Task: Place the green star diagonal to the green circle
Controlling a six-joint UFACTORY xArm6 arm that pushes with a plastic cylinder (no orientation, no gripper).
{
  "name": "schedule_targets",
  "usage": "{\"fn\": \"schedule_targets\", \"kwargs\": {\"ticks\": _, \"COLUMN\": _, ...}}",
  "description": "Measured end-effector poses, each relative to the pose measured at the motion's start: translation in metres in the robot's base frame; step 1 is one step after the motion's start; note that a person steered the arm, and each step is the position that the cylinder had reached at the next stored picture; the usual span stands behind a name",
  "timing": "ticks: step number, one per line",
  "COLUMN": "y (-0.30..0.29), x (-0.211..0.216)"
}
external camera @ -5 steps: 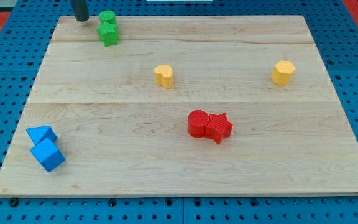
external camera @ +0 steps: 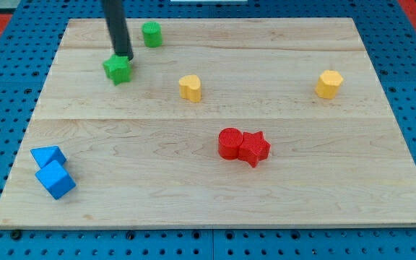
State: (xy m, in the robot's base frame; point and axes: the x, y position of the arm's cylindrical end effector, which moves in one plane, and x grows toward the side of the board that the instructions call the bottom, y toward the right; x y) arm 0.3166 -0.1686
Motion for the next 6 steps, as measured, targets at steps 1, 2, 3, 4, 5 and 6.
{"fn": "schedule_targets", "kwargs": {"ticks": 1, "y": -0.032, "x": 0.013}}
{"fn": "schedule_targets", "kwargs": {"ticks": 2, "y": -0.012, "x": -0.008}}
{"fn": "schedule_targets", "kwargs": {"ticks": 3, "y": 0.032, "x": 0.003}}
{"fn": "schedule_targets", "kwargs": {"ticks": 4, "y": 0.013, "x": 0.04}}
{"fn": "schedule_targets", "kwargs": {"ticks": 5, "y": -0.013, "x": 0.03}}
{"fn": "schedule_targets", "kwargs": {"ticks": 6, "y": -0.026, "x": 0.005}}
